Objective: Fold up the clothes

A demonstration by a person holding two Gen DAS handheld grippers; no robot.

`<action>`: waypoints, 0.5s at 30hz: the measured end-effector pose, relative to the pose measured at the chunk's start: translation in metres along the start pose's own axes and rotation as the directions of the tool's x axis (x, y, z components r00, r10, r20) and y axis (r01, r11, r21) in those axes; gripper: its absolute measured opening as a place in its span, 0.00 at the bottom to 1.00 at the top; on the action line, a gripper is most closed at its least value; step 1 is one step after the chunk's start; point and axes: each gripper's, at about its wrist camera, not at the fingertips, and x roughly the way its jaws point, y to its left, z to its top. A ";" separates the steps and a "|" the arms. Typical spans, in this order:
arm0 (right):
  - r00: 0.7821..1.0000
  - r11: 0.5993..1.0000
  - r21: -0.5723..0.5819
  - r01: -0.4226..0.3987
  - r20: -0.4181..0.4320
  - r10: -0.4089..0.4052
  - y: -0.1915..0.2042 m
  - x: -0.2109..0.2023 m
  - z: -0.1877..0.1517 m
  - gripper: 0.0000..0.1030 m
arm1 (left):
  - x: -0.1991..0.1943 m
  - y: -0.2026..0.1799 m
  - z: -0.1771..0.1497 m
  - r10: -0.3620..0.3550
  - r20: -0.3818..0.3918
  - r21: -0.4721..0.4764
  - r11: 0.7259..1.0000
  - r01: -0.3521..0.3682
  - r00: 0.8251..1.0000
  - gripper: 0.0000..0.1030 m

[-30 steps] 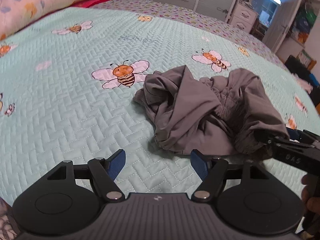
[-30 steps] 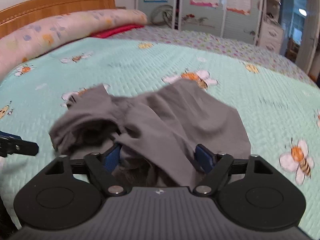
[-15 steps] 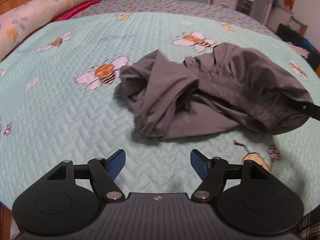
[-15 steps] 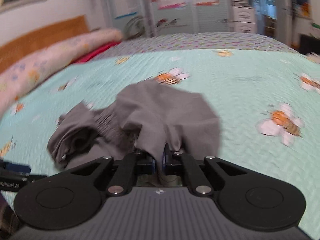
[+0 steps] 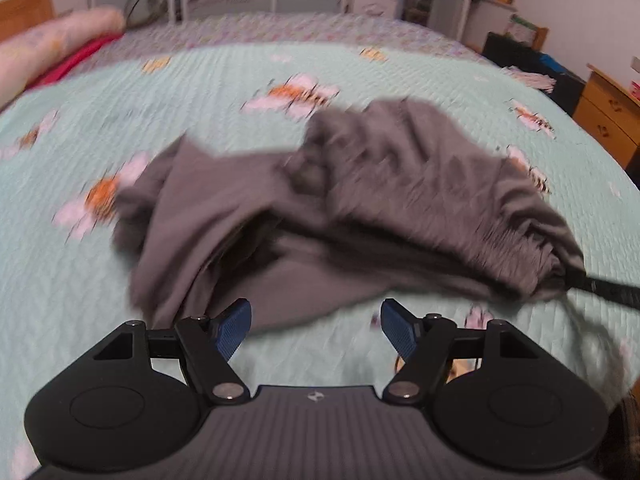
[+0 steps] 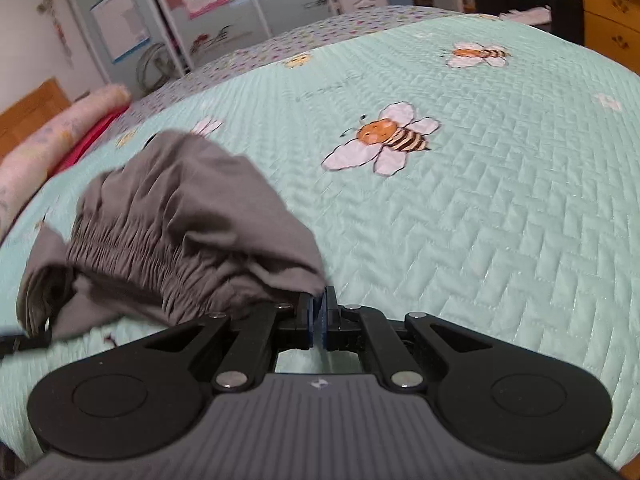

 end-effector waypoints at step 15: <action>0.991 0.988 -0.083 -0.127 0.031 0.130 0.018 -0.036 -0.008 0.38 | 0.064 -0.025 0.022 0.038 0.109 0.267 0.962 -0.066 0.993 0.66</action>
